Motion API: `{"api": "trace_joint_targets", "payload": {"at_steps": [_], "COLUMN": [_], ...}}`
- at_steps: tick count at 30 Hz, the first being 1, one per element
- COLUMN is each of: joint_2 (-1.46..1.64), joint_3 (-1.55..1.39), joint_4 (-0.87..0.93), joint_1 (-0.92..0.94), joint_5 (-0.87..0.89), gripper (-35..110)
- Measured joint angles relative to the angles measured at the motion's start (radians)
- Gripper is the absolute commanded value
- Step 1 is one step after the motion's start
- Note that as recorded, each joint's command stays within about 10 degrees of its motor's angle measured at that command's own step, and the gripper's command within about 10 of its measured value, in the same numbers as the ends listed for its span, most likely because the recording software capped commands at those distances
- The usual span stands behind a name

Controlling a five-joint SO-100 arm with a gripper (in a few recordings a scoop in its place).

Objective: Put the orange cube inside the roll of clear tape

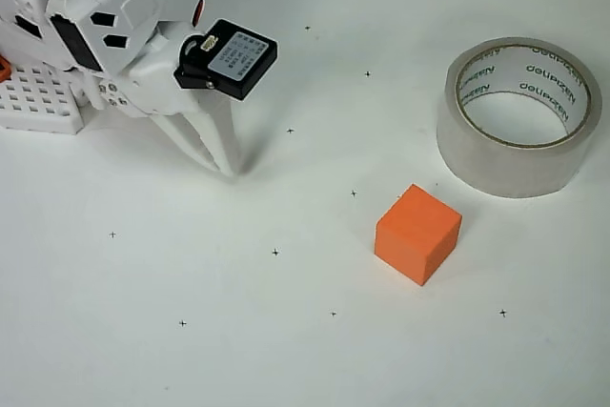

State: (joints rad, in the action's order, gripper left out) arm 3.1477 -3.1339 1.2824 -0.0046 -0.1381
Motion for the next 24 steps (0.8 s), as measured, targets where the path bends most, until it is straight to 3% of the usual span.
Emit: {"api": "trace_joint_targets", "payload": {"at_steps": [24], "joint_2": [0.135], "joint_3": [0.064], "joint_4": [-0.109], "joint_1": [-0.023], "joint_5": [0.057], "gripper": [0]}}
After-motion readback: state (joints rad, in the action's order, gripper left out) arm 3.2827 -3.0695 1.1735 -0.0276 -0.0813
